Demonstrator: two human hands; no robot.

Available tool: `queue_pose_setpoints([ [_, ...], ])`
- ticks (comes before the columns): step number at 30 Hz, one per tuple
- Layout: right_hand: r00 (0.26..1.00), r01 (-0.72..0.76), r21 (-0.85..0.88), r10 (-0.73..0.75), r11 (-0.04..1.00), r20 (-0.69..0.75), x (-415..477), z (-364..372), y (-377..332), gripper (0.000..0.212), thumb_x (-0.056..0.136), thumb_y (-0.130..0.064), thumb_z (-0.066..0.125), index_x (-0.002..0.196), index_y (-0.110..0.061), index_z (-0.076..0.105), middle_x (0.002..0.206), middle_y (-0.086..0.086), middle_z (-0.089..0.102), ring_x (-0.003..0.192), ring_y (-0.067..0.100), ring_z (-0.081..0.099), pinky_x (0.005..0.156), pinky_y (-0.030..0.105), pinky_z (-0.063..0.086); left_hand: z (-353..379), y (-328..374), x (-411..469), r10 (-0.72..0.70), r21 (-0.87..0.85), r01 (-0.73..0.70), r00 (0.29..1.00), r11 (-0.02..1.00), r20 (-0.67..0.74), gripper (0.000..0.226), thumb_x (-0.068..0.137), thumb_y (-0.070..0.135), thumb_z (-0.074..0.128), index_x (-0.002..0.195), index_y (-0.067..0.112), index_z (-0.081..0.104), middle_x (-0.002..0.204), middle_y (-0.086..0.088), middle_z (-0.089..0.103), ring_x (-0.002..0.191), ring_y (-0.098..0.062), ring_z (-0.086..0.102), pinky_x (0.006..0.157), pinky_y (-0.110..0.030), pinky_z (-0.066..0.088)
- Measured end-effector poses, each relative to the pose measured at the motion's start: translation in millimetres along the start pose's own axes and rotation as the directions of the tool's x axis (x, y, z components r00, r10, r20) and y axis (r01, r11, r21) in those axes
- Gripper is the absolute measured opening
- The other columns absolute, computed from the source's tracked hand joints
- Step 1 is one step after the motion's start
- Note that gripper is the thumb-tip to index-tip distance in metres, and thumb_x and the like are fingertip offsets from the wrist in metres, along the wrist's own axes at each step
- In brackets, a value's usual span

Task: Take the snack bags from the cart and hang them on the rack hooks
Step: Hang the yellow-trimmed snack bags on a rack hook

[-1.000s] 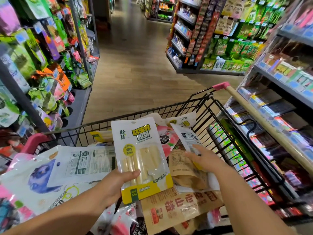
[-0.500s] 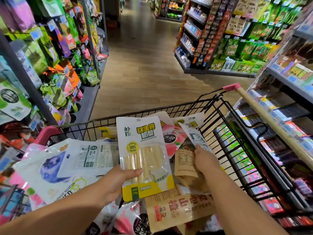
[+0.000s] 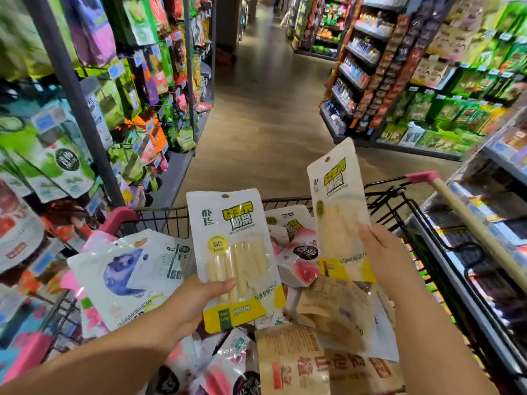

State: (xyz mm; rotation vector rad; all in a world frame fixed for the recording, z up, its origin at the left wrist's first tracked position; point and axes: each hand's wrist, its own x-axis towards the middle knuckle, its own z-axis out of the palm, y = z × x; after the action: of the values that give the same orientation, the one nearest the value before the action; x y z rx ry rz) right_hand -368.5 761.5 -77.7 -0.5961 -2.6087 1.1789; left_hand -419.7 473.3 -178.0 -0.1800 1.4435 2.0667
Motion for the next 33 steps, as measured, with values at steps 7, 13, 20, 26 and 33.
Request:
queue_pose_setpoints([
  [7, 0.932, -0.174, 0.444, 0.002, 0.879, 0.362, 12, 61, -41, 0.027, 0.096, -0.042, 0.053, 0.099, -0.018, 0.065, 0.109, 0.008, 0.07, 0.105, 0.032, 0.065, 0.097, 0.052, 0.049, -26, 26, -30, 0.073, -0.088, -0.084, 0.989, 0.993, -0.128, 0.062, 0.058, 0.032, 0.091, 0.109, 0.009, 0.066, 0.097, -0.002, 0.075, 0.1, -0.02, 0.069, 0.103, -0.048, 0.044],
  [13, 0.739, -0.273, 0.533, -0.18, 0.801, 0.649, 1, 142, -81, 0.026, 0.088, -0.038, 0.06, 0.099, -0.02, 0.076, 0.112, 0.009, 0.073, 0.101, 0.024, 0.07, 0.098, 0.047, 0.048, -59, 39, -86, 0.119, 0.009, -0.129, 0.878, 0.992, -0.463, 0.053, 0.069, 0.047, 0.08, 0.104, 0.011, 0.066, 0.075, -0.006, 0.073, 0.066, -0.026, 0.07, 0.065, -0.032, 0.058],
  [20, 0.404, -0.216, 0.475, -0.364, 0.853, 0.839, -39, 223, -138, 0.035, 0.092, -0.036, 0.05, 0.115, -0.014, 0.065, 0.103, 0.005, 0.075, 0.093, 0.019, 0.072, 0.074, 0.033, 0.058, -90, 25, -176, 0.166, -0.03, -0.268, 0.677, 0.963, -0.717, 0.006, 0.088, 0.003, 0.062, 0.09, 0.008, 0.063, 0.068, -0.003, 0.071, 0.051, -0.01, 0.066, 0.042, -0.013, 0.047],
  [26, 0.183, -0.013, 0.435, -0.426, 0.9, 0.886, -105, 264, -183, 0.041, 0.09, -0.047, 0.062, 0.122, -0.023, 0.063, 0.116, 0.002, 0.072, 0.109, 0.024, 0.067, 0.099, 0.051, 0.05, -105, 3, -256, 0.275, 0.077, -0.416, 0.441, 0.906, -0.854, 0.022, 0.082, -0.006, 0.065, 0.083, 0.015, 0.065, 0.06, 0.006, 0.071, 0.051, -0.002, 0.066, 0.046, -0.013, 0.049],
  [33, 0.005, 0.178, 0.531, -0.54, 0.829, 0.842, -198, 279, -239, 0.06, 0.065, -0.069, 0.075, 0.109, -0.029, 0.068, 0.107, 0.021, 0.069, 0.106, 0.045, 0.062, 0.097, 0.061, 0.046, -121, -20, -354, 0.36, 0.205, -0.468, 0.269, 0.86, -0.893, 0.03, 0.078, 0.003, 0.073, 0.103, 0.019, 0.069, 0.098, 0.002, 0.075, 0.091, -0.013, 0.071, 0.07, -0.018, 0.053],
])
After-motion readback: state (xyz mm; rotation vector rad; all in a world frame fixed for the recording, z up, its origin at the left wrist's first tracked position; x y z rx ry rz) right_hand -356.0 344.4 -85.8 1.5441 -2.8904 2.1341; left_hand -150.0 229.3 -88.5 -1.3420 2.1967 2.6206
